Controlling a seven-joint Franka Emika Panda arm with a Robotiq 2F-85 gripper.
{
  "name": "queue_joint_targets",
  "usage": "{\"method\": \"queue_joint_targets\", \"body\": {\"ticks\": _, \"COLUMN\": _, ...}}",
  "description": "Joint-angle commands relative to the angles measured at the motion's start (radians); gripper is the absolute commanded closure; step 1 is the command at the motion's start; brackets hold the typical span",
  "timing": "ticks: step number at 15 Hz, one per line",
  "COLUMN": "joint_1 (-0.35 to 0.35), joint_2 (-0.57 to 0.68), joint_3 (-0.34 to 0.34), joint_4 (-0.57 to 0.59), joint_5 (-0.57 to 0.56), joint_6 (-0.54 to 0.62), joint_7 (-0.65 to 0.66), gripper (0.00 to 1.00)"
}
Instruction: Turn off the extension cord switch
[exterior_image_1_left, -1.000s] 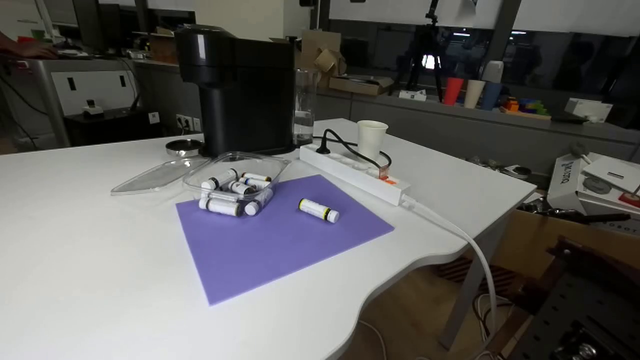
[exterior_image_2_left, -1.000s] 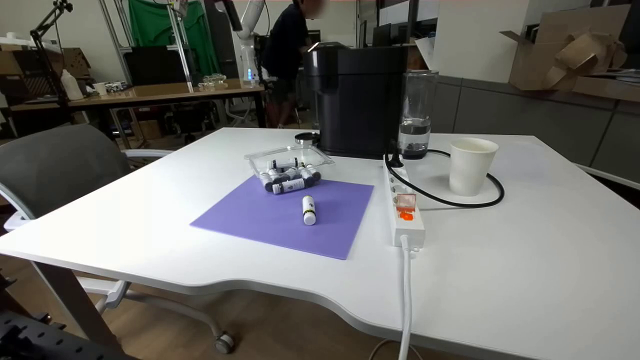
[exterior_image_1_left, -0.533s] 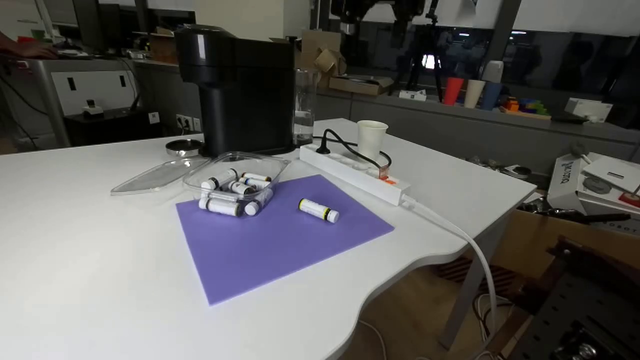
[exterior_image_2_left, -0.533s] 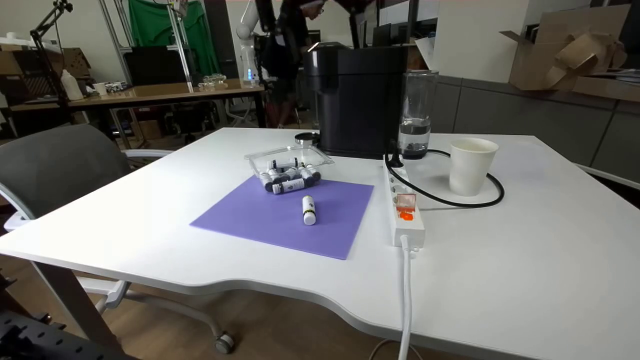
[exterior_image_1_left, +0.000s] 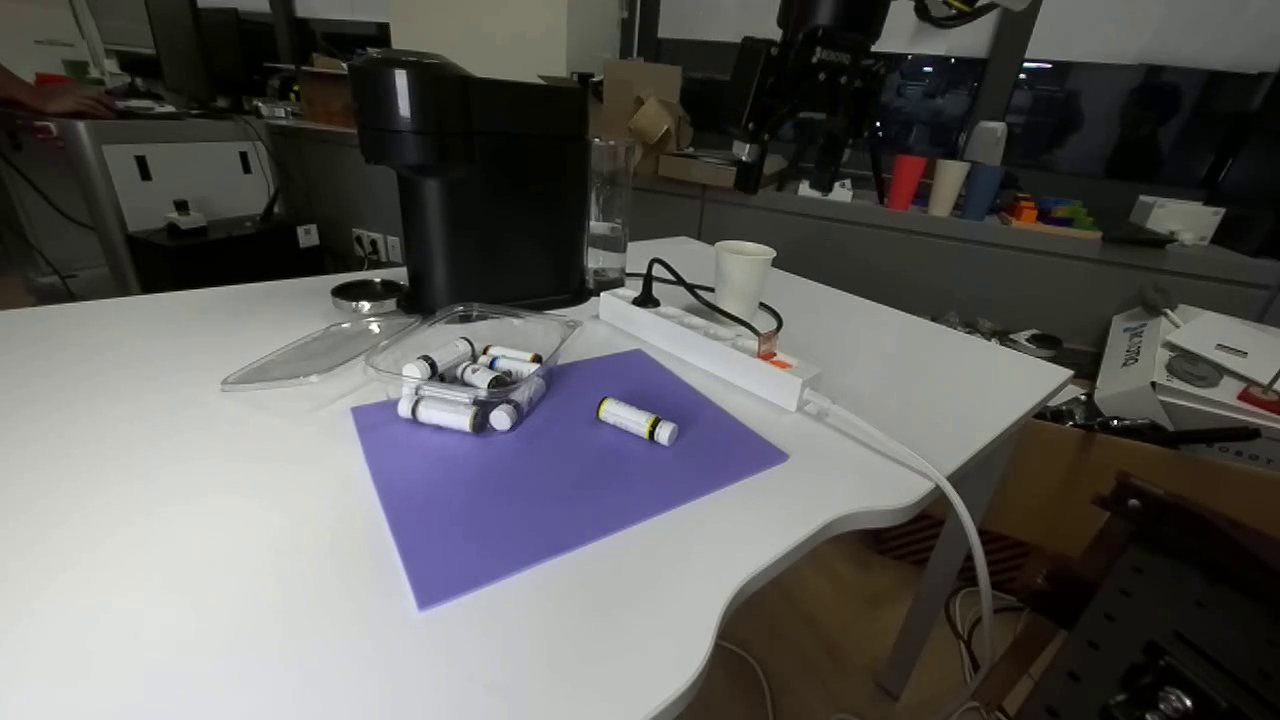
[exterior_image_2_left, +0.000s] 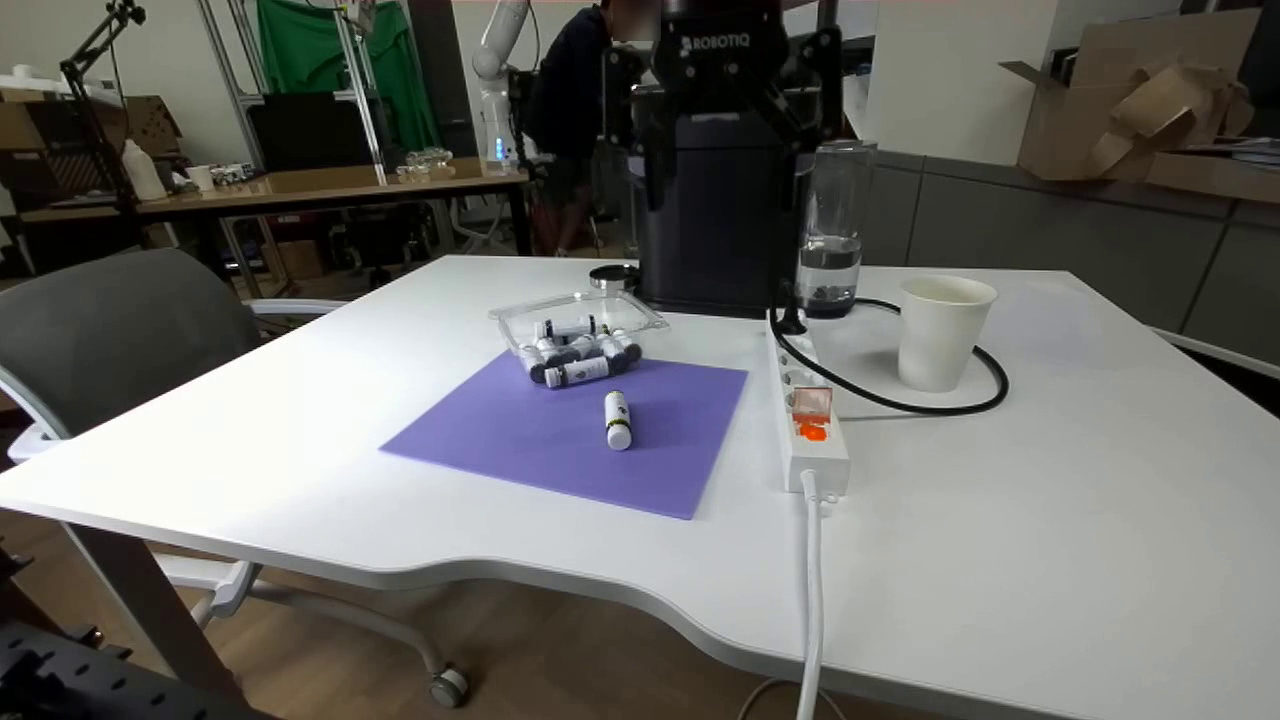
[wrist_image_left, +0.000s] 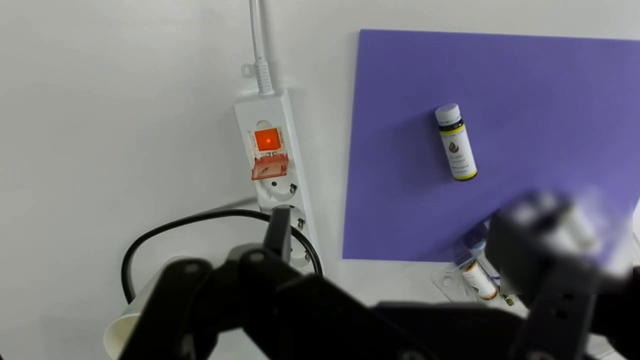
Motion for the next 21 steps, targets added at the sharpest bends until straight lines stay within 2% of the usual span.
{"method": "queue_joint_targets", "body": {"ticks": 1, "joint_1": -0.018, "joint_2": 0.026, "joint_3": 0.009, "joint_4": 0.021, "joint_5": 0.011, "joint_6": -0.008, "joint_7": -0.014, "gripper": 0.0}}
{"method": "queue_joint_targets", "body": {"ticks": 6, "joint_1": -0.033, "joint_2": 0.066, "joint_3": 0.009, "joint_4": 0.066, "joint_5": 0.022, "joint_6": -0.028, "joint_7": -0.029, "gripper": 0.0}}
{"method": "queue_joint_targets", "body": {"ticks": 11, "joint_1": -0.054, "joint_2": 0.185, "joint_3": 0.005, "joint_4": 0.148, "joint_5": 0.002, "joint_6": -0.046, "joint_7": -0.024, "gripper": 0.0}}
{"method": "queue_joint_targets", "body": {"ticks": 12, "joint_1": -0.06, "joint_2": 0.212, "joint_3": 0.007, "joint_4": 0.159, "joint_5": -0.007, "joint_6": -0.032, "joint_7": -0.025, "gripper": 0.25}}
{"method": "queue_joint_targets", "body": {"ticks": 13, "joint_1": -0.066, "joint_2": 0.238, "joint_3": 0.01, "joint_4": 0.171, "joint_5": -0.013, "joint_6": -0.024, "joint_7": -0.035, "gripper": 0.27}}
{"method": "queue_joint_targets", "body": {"ticks": 21, "joint_1": -0.119, "joint_2": 0.423, "joint_3": 0.051, "joint_4": 0.271, "joint_5": -0.101, "joint_6": 0.088, "joint_7": -0.087, "gripper": 0.83}}
